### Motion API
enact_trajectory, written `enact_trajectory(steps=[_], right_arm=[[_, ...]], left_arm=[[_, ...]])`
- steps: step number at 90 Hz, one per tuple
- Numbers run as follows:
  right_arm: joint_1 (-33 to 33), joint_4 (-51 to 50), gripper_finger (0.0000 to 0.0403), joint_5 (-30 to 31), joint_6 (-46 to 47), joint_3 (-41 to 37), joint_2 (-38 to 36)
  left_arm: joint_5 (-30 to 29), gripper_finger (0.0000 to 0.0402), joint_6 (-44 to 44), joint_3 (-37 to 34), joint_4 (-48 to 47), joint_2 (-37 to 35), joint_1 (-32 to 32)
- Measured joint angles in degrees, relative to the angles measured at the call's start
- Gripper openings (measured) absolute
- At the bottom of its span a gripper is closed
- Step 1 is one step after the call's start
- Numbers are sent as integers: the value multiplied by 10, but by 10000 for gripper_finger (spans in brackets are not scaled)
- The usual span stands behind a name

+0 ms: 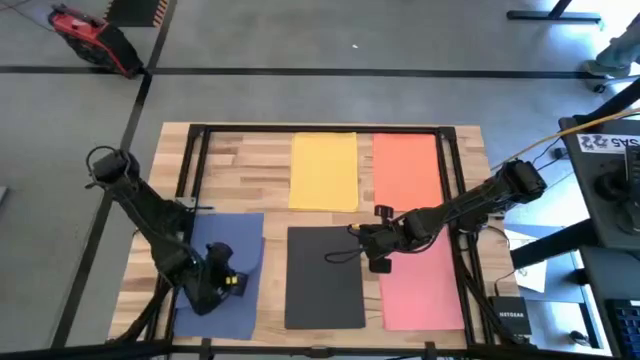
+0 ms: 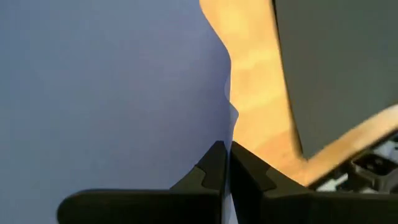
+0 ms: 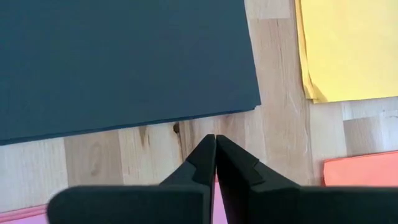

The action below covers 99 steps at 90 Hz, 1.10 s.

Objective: Organize paper
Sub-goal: Stack the blue colored paper on top of the blue colored papers

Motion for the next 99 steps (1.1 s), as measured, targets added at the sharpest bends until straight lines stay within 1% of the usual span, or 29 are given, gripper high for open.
enact_trajectory(steps=[11,44,51,87,99], right_arm=[[0,0,0,0,0,0,0],[0,0,0,0,0,0,0],[0,0,0,0,0,0,0],[0,0,0,-9,3,0,0],[0,0,0,-13,12,0,0]], left_arm=[[0,0,-20,25,0,21,-17],[1,0,-24,106,1,102,-42],[8,0,-27,116,0,119,-49],[33,0,-38,121,-8,154,-77],[36,0,-9,121,-6,162,-84]])
